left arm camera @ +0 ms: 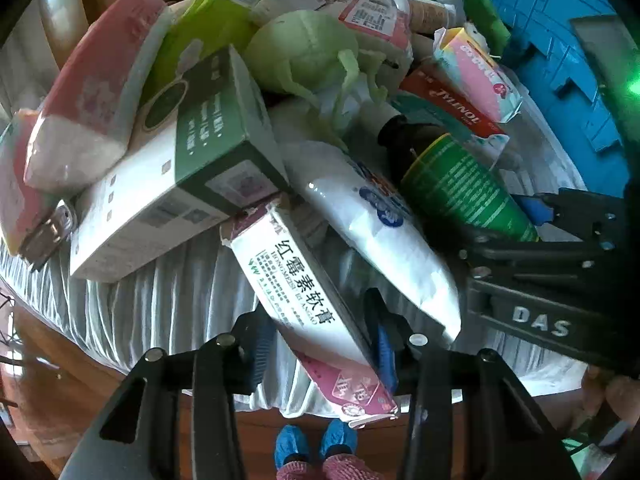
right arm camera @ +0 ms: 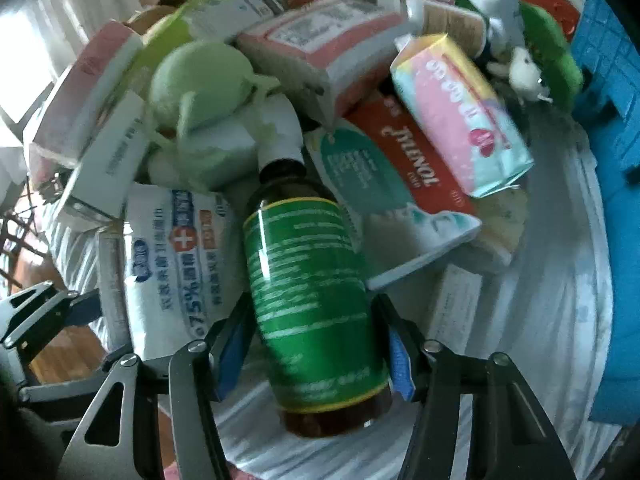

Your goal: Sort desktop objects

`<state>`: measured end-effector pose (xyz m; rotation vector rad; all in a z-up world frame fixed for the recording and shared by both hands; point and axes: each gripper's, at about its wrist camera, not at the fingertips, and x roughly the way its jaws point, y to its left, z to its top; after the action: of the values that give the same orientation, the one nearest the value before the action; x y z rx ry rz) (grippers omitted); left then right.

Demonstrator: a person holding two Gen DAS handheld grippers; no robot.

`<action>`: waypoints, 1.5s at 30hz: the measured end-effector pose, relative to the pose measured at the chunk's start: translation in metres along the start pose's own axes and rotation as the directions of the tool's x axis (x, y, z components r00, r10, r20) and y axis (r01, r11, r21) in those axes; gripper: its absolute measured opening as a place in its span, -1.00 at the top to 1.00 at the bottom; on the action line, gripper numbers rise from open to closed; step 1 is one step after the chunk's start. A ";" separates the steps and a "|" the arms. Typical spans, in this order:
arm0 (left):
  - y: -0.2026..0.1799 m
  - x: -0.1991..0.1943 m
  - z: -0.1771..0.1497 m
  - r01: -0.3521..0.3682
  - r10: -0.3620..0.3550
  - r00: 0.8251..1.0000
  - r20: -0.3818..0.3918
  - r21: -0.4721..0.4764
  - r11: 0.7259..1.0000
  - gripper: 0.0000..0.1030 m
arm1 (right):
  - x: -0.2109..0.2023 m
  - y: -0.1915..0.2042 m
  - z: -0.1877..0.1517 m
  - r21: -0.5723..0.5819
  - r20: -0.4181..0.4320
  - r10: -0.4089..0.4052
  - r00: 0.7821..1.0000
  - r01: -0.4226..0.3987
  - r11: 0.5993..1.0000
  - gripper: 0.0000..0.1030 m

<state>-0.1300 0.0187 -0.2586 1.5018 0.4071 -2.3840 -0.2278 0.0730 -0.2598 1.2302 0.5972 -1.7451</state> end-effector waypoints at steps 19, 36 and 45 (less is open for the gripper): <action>-0.004 -0.057 -0.002 -0.074 0.072 0.991 0.110 0.014 0.997 0.48 | -0.029 -0.021 -0.013 0.098 0.062 0.018 0.998 -0.024 0.995 -0.02; -0.041 -0.130 0.048 -0.124 0.121 0.944 0.306 -0.008 0.992 0.48 | -0.136 -0.020 -0.009 0.159 0.273 -0.055 0.960 0.011 0.987 0.01; -0.093 -0.202 0.093 -0.048 0.003 0.882 0.471 0.083 0.995 0.48 | -0.268 -0.039 -0.016 0.257 0.463 -0.214 0.860 0.101 0.961 0.00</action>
<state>-0.1590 0.0871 -0.0297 0.8941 0.1607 -2.6624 -0.2251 0.2085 -0.0252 0.8430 0.2057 -2.2113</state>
